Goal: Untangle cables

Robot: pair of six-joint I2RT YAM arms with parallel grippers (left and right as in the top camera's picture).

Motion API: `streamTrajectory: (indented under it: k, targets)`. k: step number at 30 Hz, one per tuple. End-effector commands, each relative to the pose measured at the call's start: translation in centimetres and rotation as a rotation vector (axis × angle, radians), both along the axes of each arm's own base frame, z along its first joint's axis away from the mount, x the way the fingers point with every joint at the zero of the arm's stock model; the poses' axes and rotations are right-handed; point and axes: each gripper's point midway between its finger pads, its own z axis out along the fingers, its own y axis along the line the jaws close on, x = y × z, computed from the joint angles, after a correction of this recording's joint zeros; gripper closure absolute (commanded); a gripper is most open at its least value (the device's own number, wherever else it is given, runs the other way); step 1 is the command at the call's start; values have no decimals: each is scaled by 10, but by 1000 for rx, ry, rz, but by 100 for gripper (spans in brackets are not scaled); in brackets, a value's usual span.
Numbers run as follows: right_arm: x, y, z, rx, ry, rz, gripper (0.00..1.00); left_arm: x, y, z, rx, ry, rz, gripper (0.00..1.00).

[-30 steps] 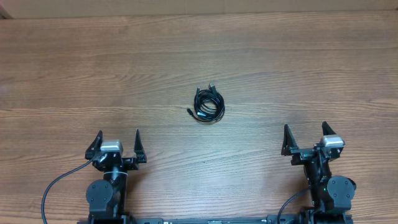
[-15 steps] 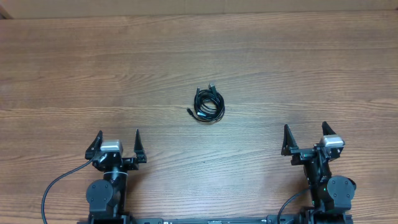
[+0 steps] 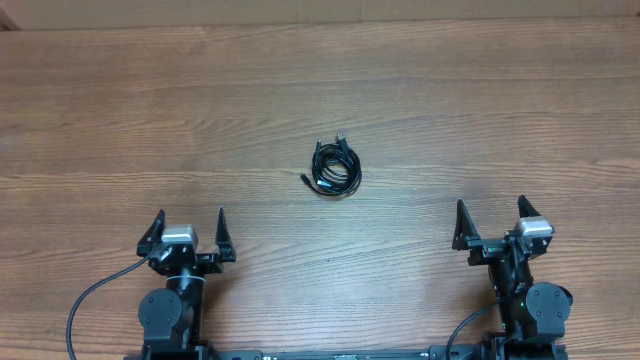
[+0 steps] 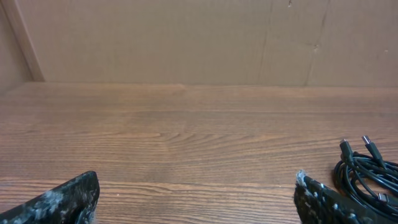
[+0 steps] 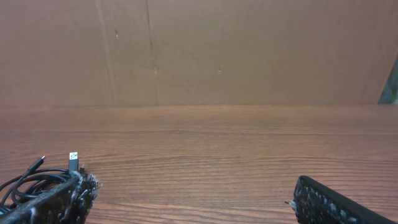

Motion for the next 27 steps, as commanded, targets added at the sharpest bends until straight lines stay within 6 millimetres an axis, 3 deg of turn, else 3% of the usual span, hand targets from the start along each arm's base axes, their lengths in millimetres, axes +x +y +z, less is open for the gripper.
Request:
streamTrajectory:
  k: [1,4,7,10,11,14,17,20,25,27]
  targets:
    - [0,-2,-2,3,-3,-10,0,0,-1,0,21,-7,-9,1]
    - [0,-1,-1,3,-5,-2,0,0,-1,0,21,-7,-9,0]
    - [-3,21,1,59,-8,128,0,0,-1,0,21,-7,-9,1]
    - [-13,54,4,249,35,325,0,0,-1,0,21,-7,-9,0]
    - [-25,76,4,411,107,464,0,0,-1,0,21,-7,-9,0]
    - [-48,106,2,626,260,661,0,0,-1,0,21,-7,-9,1]
    - [-53,111,5,780,338,685,0,0,-1,0,21,-7,-9,1]
    - [-58,114,26,726,248,754,0,0,-9,1,-30,-9,-50,0]
    - [-87,119,99,548,-74,906,0,-9,-61,8,-460,30,-326,0]
    - [-95,118,121,518,-134,913,0,-13,-72,11,-586,60,-385,0]
